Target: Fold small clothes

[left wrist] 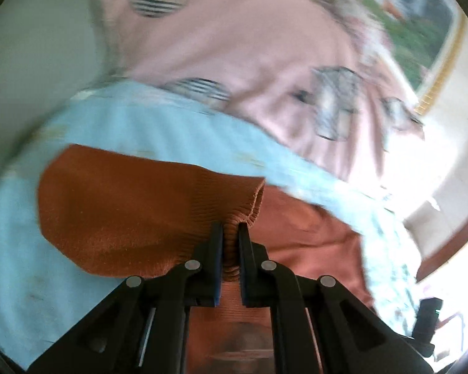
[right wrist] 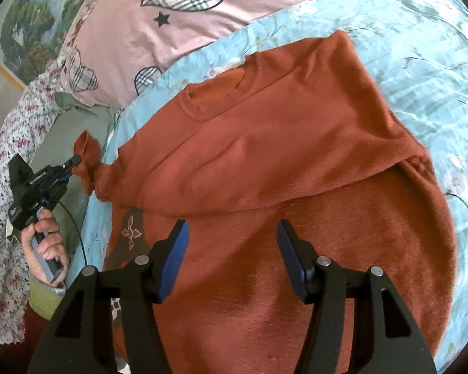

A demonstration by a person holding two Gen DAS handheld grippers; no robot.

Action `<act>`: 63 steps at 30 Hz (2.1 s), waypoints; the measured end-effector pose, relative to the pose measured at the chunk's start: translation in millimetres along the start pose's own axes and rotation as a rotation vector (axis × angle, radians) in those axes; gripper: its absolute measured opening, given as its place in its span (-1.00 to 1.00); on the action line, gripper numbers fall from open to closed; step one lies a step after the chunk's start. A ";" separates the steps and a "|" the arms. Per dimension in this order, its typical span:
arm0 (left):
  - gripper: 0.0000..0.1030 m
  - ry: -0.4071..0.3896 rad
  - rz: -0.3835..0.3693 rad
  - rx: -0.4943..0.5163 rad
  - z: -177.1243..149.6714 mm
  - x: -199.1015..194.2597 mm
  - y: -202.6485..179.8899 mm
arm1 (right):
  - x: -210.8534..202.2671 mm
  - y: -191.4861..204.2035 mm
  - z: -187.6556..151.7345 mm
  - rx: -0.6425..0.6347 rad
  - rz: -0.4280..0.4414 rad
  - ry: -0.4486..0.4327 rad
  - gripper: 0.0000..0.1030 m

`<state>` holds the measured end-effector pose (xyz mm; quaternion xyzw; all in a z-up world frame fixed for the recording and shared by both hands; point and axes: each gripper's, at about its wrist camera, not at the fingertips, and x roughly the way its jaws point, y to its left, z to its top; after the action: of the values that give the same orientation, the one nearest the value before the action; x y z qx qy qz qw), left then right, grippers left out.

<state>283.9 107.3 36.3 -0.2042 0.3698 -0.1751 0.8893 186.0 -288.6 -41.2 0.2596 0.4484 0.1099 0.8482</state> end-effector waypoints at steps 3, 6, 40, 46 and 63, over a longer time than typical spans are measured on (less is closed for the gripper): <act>-0.87 0.050 -0.085 0.061 -17.6 28.4 -59.6 | -10.1 -13.2 0.9 0.029 -0.011 -0.021 0.16; -0.87 0.118 -0.127 0.129 -41.0 64.8 -112.1 | -21.6 -27.3 1.8 0.055 -0.025 -0.043 0.16; -0.26 0.088 0.322 -0.122 -88.8 9.7 65.9 | 100.1 17.9 73.8 -0.014 0.017 0.066 -0.90; -0.26 0.120 0.332 -0.099 -78.9 27.7 79.5 | 17.5 34.8 112.3 -0.055 0.142 -0.150 -0.91; -0.70 0.008 0.381 -0.020 -81.1 8.1 47.4 | 29.1 -70.4 81.0 0.074 -0.059 -0.082 -0.91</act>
<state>237.7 125.1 -44.0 -0.1387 0.4072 -0.0004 0.9028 265.7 -363.3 -62.1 0.2816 0.4247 0.0573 0.8585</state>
